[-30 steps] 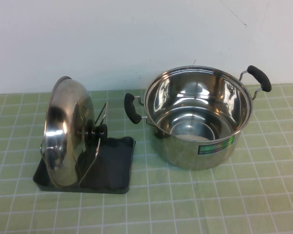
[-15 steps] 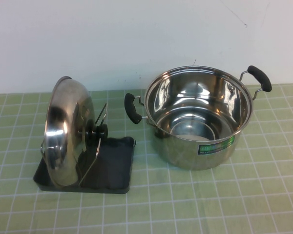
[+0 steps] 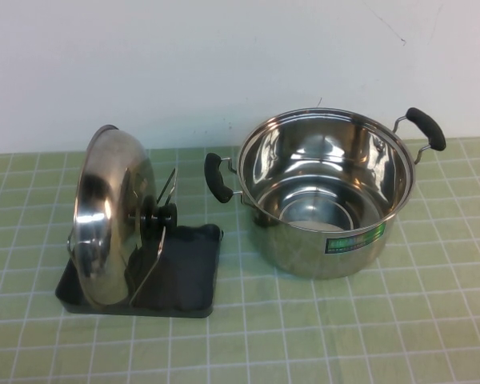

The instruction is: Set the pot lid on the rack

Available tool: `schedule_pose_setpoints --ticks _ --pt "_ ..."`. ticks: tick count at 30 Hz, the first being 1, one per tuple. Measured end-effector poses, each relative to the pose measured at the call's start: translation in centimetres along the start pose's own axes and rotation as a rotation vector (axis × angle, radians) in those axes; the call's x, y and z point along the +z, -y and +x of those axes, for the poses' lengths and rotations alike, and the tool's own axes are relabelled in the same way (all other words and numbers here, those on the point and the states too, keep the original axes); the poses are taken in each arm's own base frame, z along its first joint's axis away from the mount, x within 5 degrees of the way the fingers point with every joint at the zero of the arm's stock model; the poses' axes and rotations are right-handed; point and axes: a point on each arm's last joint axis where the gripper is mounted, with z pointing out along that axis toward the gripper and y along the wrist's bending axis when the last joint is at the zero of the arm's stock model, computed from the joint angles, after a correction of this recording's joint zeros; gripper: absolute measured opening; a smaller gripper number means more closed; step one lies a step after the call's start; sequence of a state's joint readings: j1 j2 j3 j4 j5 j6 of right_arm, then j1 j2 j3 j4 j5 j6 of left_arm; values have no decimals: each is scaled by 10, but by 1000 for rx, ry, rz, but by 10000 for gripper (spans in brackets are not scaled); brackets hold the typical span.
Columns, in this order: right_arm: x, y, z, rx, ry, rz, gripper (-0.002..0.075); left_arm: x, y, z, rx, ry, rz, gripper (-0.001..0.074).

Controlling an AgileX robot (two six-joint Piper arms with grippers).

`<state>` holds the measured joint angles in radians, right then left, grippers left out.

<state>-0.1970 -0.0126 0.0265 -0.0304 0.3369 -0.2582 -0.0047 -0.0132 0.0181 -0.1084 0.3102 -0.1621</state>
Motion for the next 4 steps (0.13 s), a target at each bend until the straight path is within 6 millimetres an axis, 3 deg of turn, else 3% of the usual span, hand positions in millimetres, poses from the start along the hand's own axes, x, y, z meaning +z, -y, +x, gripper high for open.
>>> schedule_pose_setpoints --ticks 4 --pt "0 -3 -1 -31 20 -70 -1 0 0 0 0 0 0 -2"
